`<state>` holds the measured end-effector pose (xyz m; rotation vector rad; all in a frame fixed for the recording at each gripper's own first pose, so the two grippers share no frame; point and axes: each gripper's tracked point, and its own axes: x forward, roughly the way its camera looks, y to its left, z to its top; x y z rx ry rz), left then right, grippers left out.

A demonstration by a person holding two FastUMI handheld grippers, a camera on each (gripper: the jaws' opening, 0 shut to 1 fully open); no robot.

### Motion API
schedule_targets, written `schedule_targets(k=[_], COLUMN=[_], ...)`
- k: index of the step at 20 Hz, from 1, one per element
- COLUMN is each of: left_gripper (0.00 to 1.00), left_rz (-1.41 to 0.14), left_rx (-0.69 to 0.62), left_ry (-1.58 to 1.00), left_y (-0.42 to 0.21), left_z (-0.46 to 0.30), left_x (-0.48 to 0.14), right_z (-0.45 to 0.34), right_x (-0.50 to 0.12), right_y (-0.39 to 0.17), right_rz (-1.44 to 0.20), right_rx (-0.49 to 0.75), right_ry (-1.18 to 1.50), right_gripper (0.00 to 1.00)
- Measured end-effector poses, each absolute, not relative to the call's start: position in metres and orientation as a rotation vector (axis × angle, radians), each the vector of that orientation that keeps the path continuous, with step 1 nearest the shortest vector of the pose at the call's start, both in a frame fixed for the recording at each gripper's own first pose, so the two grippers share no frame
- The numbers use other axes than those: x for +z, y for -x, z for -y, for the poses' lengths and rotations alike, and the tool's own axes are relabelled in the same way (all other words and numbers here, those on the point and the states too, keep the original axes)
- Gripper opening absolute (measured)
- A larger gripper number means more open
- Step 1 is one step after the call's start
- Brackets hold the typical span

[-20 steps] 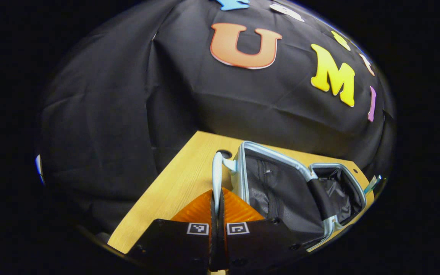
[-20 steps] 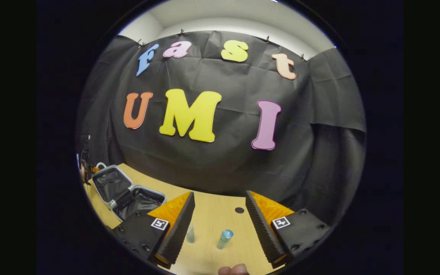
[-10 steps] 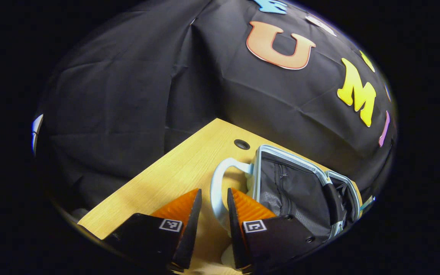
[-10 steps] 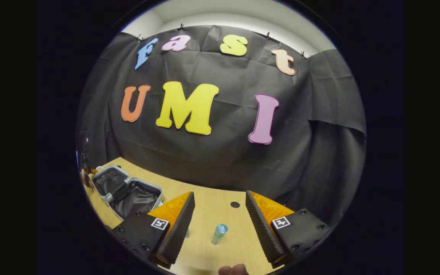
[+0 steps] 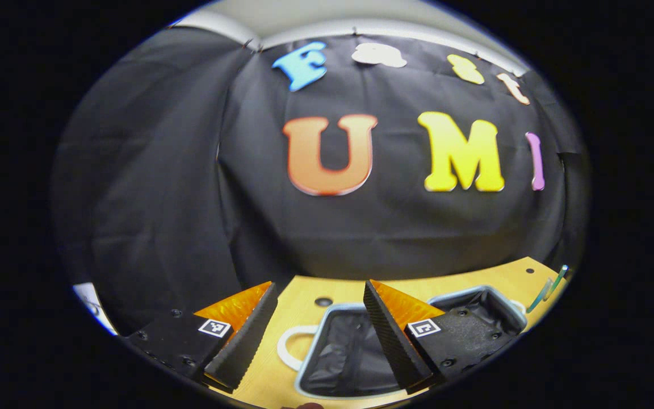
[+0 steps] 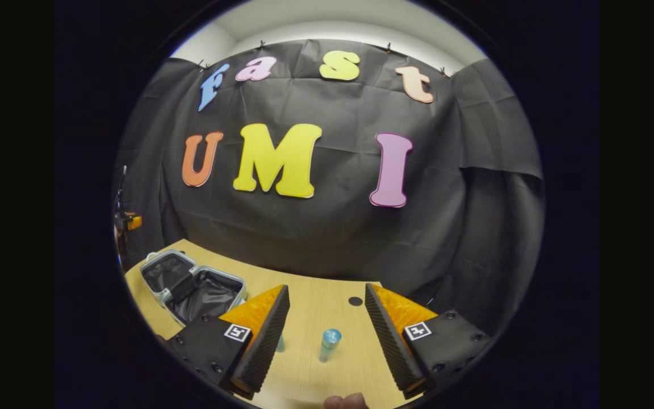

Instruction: First open the suitcase, pack the skin care products into it, and then close the suitcase.

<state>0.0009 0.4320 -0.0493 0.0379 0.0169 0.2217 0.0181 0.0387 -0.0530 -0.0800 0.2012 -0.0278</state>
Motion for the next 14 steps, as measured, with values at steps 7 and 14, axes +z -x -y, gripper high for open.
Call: schedule_targets(k=[7, 14], left_gripper=[0.99, 0.94], left_rz=[0.066, -0.015], left_rx=[0.172, -0.020], left_ry=[-0.027, 0.005], left_y=[0.019, 0.031], left_z=[-0.248, -0.075], left_x=[-0.017, -0.056], right_z=[0.010, 0.030], right_x=[-0.051, -0.077], right_y=[-0.014, 0.007], right_rz=[-0.143, -0.157], right_rx=[-0.060, 0.031], right_ry=[0.048, 0.066], right_gripper=[0.80, 0.79])
